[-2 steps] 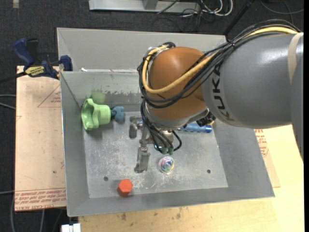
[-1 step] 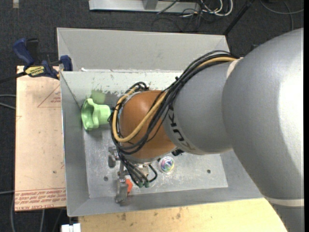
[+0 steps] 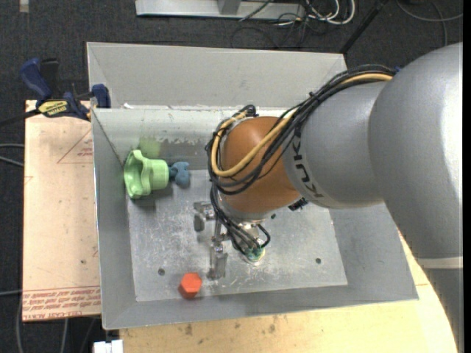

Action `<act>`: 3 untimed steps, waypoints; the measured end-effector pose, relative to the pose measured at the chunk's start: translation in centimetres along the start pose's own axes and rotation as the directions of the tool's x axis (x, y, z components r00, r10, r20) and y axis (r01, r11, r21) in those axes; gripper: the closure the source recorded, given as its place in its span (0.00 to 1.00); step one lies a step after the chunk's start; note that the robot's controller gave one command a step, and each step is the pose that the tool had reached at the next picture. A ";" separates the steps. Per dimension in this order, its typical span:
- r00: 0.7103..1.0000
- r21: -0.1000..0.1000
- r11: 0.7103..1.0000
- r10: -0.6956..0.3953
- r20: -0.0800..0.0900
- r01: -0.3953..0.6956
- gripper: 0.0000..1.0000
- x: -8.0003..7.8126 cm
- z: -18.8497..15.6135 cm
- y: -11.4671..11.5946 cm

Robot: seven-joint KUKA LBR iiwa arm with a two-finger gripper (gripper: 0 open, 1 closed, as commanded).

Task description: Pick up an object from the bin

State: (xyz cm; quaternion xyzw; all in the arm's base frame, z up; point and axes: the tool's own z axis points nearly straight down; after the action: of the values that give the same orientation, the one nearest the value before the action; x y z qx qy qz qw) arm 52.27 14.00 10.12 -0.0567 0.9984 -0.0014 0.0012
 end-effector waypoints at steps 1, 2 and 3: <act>1.000 -0.007 1.000 0.005 0.001 -0.005 0.00 2.3 3.2 6.9; 0.996 -0.002 0.996 -0.090 -0.016 0.090 0.00 0.5 3.3 8.9; 0.995 0.002 0.996 -0.089 -0.044 0.089 1.00 0.9 3.2 8.9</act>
Offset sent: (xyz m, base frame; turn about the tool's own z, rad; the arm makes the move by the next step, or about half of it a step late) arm -0.0295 0.0609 -0.0312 0.0121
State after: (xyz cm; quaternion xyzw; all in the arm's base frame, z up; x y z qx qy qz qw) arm 50.35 22.70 6.92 -0.1011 0.9947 -0.0045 -0.0206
